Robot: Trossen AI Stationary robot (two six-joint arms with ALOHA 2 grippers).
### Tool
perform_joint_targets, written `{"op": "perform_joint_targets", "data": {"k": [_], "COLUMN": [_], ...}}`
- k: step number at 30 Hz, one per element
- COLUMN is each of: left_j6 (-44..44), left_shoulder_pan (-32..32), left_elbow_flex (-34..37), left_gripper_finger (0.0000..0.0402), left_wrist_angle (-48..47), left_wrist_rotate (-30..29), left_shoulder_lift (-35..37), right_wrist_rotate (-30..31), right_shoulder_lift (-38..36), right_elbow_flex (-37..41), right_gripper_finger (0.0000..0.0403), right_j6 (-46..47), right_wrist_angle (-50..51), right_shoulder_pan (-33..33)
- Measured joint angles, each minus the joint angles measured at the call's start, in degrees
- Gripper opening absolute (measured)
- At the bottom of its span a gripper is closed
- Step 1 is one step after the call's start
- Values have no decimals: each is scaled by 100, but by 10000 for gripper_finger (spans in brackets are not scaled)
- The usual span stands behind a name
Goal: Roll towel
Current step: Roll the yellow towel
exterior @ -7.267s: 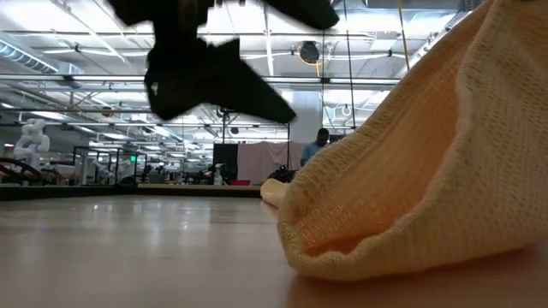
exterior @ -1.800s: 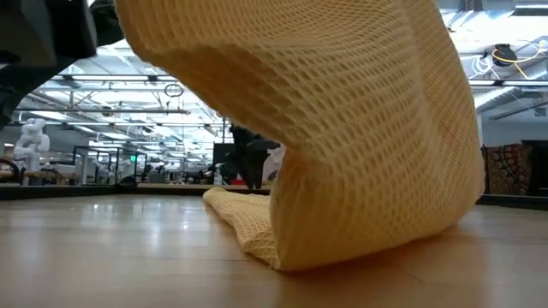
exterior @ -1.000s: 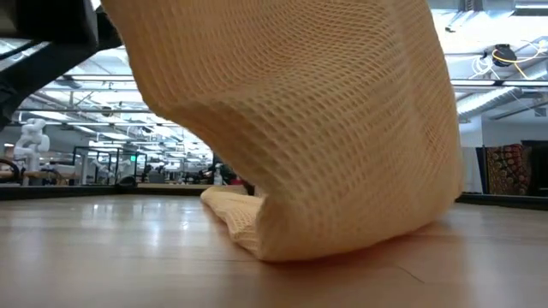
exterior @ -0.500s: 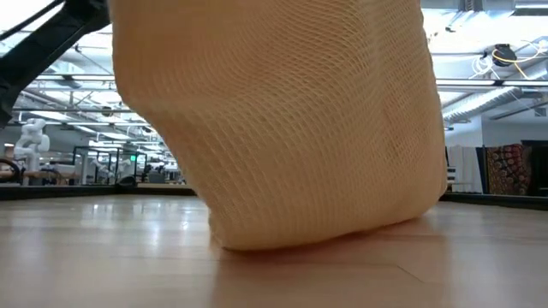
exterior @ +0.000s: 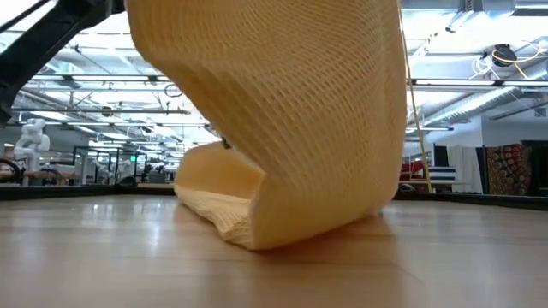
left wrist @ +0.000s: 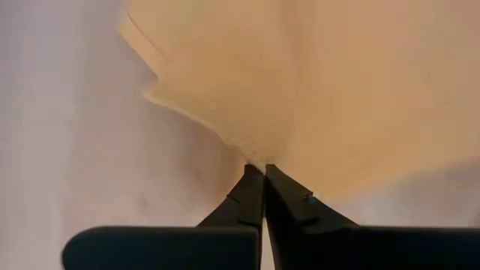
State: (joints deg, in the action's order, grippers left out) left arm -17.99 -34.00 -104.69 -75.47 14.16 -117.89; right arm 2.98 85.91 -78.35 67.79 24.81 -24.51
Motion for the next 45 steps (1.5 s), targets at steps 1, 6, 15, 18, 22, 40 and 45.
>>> {"op": "perform_joint_targets", "data": {"k": [1, 6, 15, 18, 22, 40, 45], "left_j6": [89, 301, 252, 462, 664, 2448, 2591], "left_shoulder_pan": [-10, -31, 44, 26, 17, -274, -264], "left_elbow_flex": [-4, 8, 16, -42, -70, -52, -54], "left_gripper_finger": [8, 33, 153, 184, 226, 233, 211], "left_wrist_angle": [255, 829, -223, -160, 286, 1956, 1932], "left_wrist_rotate": [-59, -9, 1198, 1268, 1131, -333, -362], "left_shoulder_lift": [-5, -256, -637, -408, -177, -1154, -1278], "right_wrist_rotate": [-2, -34, -28, -23, -7, -7, -11], "right_shoulder_lift": [0, 0, 0, 0, 0, 0, 0], "right_elbow_flex": [1, 1, 1, 1, 1, 1, 1], "right_gripper_finger": [0, 0, 0, 0, 0, 0, 0], "right_j6": [-5, -6, 140, 205, 202, 51, 65], "right_wrist_angle": [-5, -13, 21, 31, 83, 196, 197], "right_shoulder_pan": [0, -41, -278, -338, -374, -374, -374]}}
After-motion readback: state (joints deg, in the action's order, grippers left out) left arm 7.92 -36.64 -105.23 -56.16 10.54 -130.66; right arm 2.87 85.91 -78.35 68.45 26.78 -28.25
